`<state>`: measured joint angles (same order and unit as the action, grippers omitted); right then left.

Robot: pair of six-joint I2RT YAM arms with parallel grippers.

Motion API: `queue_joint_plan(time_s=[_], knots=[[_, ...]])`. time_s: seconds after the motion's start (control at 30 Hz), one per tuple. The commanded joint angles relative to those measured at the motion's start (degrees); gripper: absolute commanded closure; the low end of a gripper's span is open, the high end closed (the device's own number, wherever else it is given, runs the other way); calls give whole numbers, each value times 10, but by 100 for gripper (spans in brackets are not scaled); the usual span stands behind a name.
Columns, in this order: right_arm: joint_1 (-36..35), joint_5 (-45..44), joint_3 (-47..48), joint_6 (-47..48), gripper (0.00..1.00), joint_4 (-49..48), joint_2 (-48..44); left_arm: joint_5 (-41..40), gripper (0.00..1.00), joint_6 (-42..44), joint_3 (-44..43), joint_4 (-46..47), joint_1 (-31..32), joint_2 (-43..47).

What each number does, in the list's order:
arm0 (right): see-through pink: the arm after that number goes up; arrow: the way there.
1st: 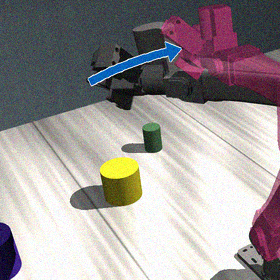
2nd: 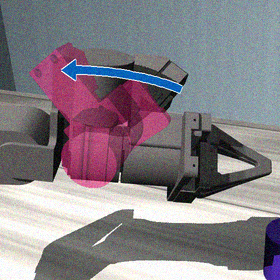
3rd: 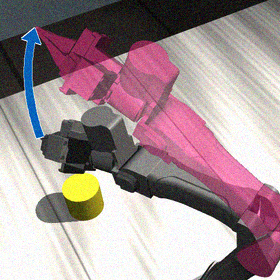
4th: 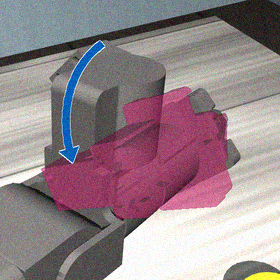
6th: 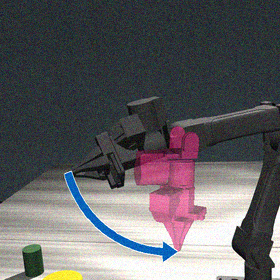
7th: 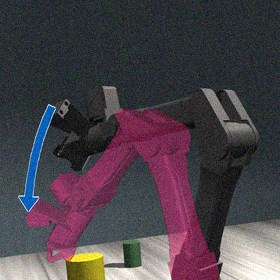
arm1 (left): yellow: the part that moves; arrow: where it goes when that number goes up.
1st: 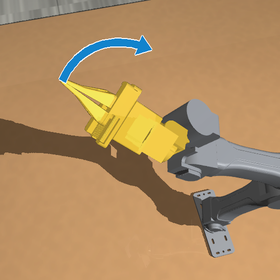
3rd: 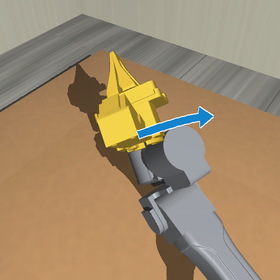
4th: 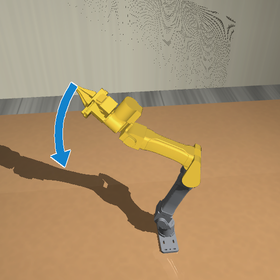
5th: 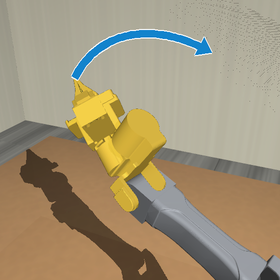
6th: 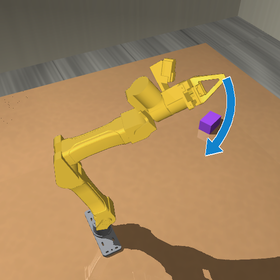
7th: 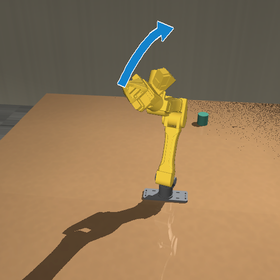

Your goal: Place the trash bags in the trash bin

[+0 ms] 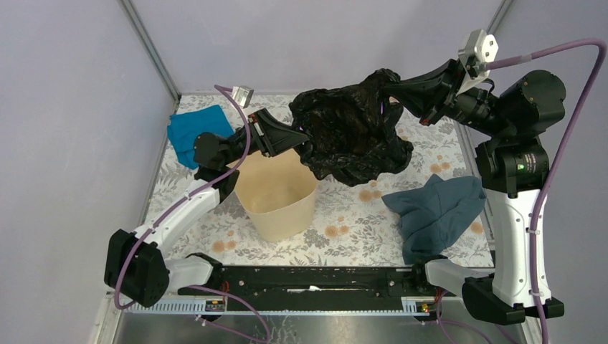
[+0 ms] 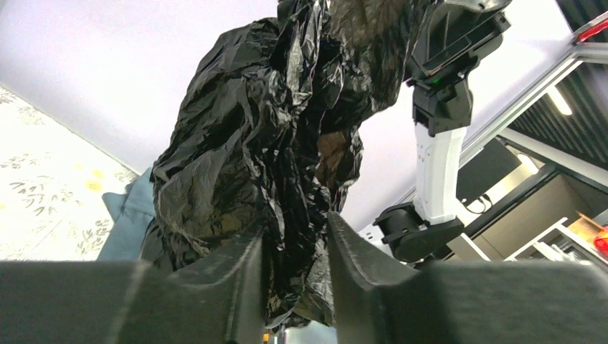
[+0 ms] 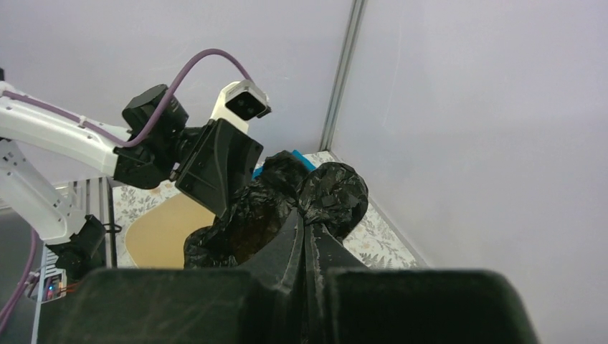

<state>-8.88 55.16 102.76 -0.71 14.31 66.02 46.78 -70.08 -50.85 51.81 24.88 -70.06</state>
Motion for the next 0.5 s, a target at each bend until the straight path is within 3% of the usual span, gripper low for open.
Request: queue_joint_plan(time_s=[0.0, 0.17, 0.33, 0.47], knots=[[-3, -41, 6, 4, 100, -16, -9, 8, 66, 28, 16, -20, -6, 31], [-2, -114, 7, 33, 100, 22, -14, 5, 65, 62, 21, -84, -27, 64], [-3, -148, -8, 24, 100, 16, -22, 22, 69, 49, 13, -76, -28, 56], [-3, -175, -2, 23, 100, 16, -23, 24, 51, 49, 22, -75, -29, 62]])
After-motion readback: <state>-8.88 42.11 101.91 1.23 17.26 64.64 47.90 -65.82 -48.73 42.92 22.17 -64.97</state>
